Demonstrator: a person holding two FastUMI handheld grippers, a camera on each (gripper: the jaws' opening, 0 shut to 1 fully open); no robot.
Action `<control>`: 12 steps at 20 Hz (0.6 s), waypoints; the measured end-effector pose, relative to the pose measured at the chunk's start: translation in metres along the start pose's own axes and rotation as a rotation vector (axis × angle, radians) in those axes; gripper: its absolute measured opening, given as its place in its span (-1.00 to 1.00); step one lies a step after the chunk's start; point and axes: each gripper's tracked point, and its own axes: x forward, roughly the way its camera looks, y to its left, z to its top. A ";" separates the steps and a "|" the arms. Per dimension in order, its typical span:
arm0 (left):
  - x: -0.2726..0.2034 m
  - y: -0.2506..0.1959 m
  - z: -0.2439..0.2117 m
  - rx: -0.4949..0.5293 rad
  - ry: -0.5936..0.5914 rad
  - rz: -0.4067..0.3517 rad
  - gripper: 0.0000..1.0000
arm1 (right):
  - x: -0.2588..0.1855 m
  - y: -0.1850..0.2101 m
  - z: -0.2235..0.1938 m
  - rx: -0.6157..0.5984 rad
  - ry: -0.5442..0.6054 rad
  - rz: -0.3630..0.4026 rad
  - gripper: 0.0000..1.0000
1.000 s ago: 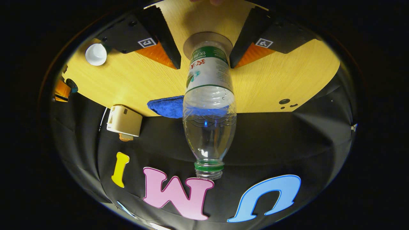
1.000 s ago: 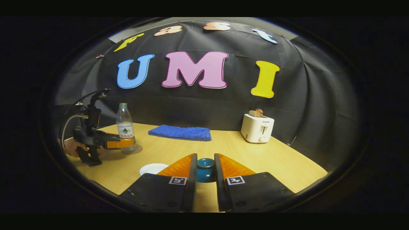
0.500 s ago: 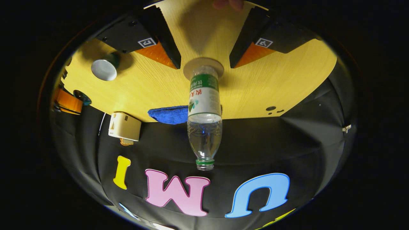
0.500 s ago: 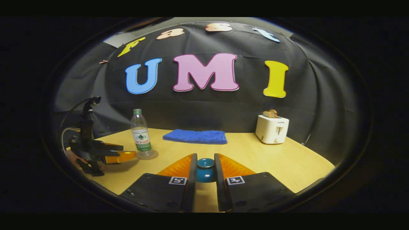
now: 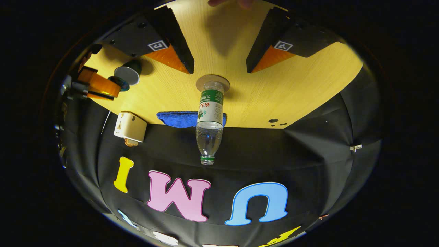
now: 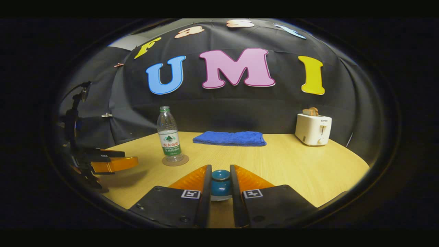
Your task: Open the teacup lid with one hand, grasp the water bottle and pour water into the teacup with the other hand; after pouring, place the water bottle on the coaster and then close the teacup lid.
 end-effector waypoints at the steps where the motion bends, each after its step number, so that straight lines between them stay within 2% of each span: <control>1: 0.001 0.003 0.000 0.004 0.001 0.004 0.92 | 0.001 0.002 -0.002 0.000 0.005 0.005 -0.39; 2: 0.001 0.005 -0.001 0.010 0.003 0.010 0.92 | 0.004 0.003 -0.006 -0.002 0.011 0.007 -0.48; 3: 0.000 0.007 -0.001 0.013 0.004 0.014 0.92 | 0.005 0.003 -0.009 -0.004 0.019 0.008 -0.48; 4: 0.000 0.009 -0.001 0.013 0.005 0.017 0.92 | 0.007 0.003 -0.013 -0.004 0.028 0.007 -0.39; 5: 0.000 0.011 -0.002 0.011 0.008 0.019 0.92 | 0.008 0.003 -0.016 -0.003 0.035 0.006 -0.39; 6: -0.002 0.012 -0.002 0.012 0.007 0.023 0.92 | 0.008 0.002 -0.018 -0.002 0.041 0.004 -0.50; 8: -0.002 0.012 -0.002 0.021 0.009 0.023 0.92 | 0.009 0.004 -0.025 -0.004 0.061 0.013 -0.50; 9: -0.001 0.013 -0.001 0.031 0.009 0.024 0.92 | 0.009 0.004 -0.026 -0.004 0.061 0.013 -0.29; 10: 0.000 0.013 0.000 0.042 0.008 0.024 0.92 | 0.010 0.004 -0.024 -0.005 0.058 0.012 -0.36; 12: 0.001 0.011 0.003 0.056 0.005 0.018 0.92 | 0.012 0.003 -0.026 0.000 0.062 0.008 -0.29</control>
